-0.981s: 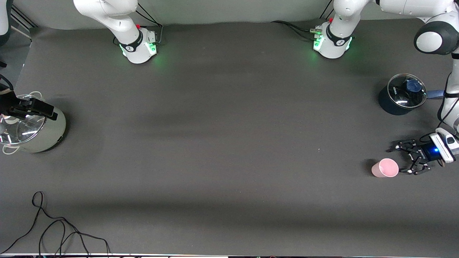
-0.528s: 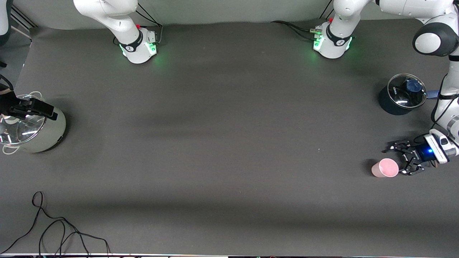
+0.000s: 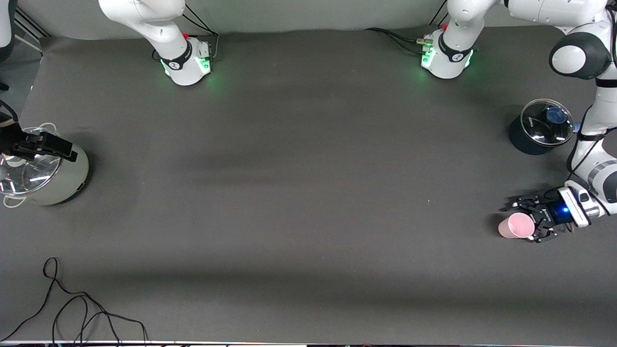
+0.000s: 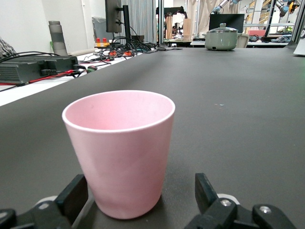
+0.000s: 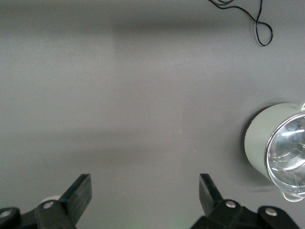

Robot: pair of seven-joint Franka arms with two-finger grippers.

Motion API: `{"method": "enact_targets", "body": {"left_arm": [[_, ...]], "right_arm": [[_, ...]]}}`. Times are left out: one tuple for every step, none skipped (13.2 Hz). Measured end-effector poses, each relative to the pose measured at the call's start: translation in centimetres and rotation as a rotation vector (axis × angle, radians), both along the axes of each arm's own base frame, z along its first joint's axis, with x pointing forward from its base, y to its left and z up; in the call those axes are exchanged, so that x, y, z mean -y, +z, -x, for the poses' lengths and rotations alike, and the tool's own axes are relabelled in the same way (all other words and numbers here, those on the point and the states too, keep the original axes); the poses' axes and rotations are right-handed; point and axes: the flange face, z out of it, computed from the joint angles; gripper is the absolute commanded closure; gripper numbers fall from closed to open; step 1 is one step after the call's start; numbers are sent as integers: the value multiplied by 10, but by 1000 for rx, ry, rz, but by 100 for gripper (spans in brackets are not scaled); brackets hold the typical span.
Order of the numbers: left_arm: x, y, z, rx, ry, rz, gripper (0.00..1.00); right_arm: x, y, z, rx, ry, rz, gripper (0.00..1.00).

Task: Transfer pink cup from left to right arm
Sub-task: 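Close the left gripper on the pink cup and lift it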

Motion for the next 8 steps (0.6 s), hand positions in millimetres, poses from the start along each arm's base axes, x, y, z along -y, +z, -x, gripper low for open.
{"method": "enact_targets", "body": {"left_arm": [[0, -2, 1, -3, 6, -1, 0], [0, -3, 1, -4, 11, -2, 0], [1, -3, 1, -3, 14, -1, 0], [2, -4, 0, -1, 18, -2, 3], [4, -5, -1, 4, 23, 1, 12], [6, -5, -2, 11, 29, 8, 25], [8, -5, -2, 15, 31, 14, 34], [10, -5, -4, 17, 31, 16, 42]], "right_arm": [[0, 0, 0, 0, 0, 0, 0], [0, 0, 0, 0, 0, 0, 0], [0, 0, 0, 0, 0, 0, 0], [0, 0, 0, 0, 0, 0, 0], [0, 0, 0, 0, 0, 0, 0], [0, 0, 0, -1, 0, 0, 0], [0, 0, 0, -1, 0, 0, 0], [0, 0, 0, -1, 0, 0, 0]]}}
